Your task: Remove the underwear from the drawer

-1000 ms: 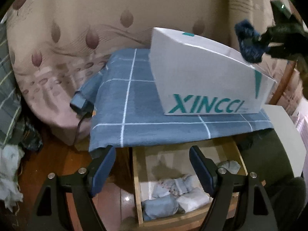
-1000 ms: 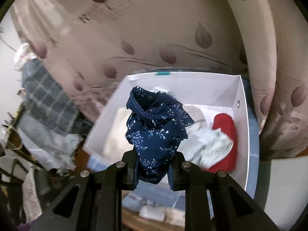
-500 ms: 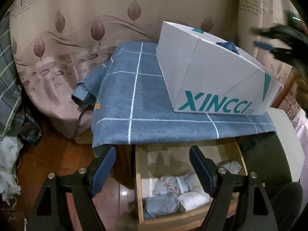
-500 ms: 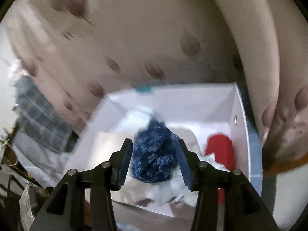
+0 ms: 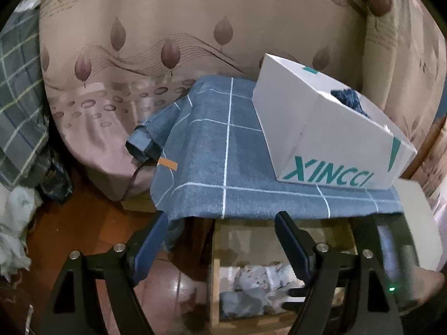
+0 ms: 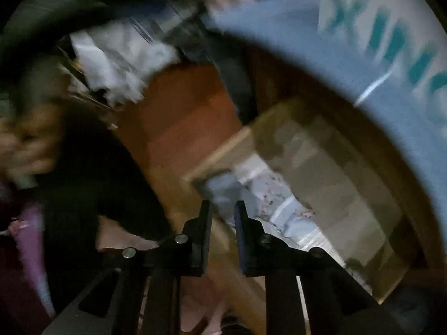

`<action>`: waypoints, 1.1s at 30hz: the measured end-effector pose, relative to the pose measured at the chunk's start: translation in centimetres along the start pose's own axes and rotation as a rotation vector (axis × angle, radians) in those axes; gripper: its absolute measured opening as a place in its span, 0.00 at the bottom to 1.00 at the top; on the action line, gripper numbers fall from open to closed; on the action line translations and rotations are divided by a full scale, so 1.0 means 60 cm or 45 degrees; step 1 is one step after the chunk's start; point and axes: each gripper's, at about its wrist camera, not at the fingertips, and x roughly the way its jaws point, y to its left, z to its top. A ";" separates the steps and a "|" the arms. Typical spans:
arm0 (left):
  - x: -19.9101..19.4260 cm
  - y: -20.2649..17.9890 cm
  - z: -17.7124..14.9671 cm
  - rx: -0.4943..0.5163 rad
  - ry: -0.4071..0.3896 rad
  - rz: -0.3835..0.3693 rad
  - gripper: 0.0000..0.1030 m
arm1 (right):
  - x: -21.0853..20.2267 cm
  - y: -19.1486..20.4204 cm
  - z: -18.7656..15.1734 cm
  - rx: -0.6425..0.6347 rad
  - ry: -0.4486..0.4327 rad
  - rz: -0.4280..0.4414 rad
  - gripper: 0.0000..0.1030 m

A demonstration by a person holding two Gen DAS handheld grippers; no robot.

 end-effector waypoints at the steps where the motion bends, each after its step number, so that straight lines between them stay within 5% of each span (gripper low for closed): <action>1: 0.001 -0.002 -0.001 0.010 0.003 -0.002 0.78 | 0.018 -0.001 0.006 -0.014 0.028 -0.010 0.15; 14: 0.022 0.004 -0.004 -0.025 0.079 -0.045 0.78 | 0.185 -0.011 0.046 -0.097 0.412 0.056 0.28; 20: 0.028 0.011 -0.003 -0.060 0.104 -0.064 0.78 | 0.179 -0.036 0.009 -0.139 0.424 -0.028 0.29; 26: 0.027 0.001 -0.007 -0.029 0.102 -0.049 0.78 | 0.139 -0.088 -0.015 -0.097 0.346 -0.304 0.32; 33: 0.041 -0.032 -0.022 0.105 0.156 -0.059 0.78 | 0.058 -0.059 -0.075 0.015 0.211 -0.217 0.33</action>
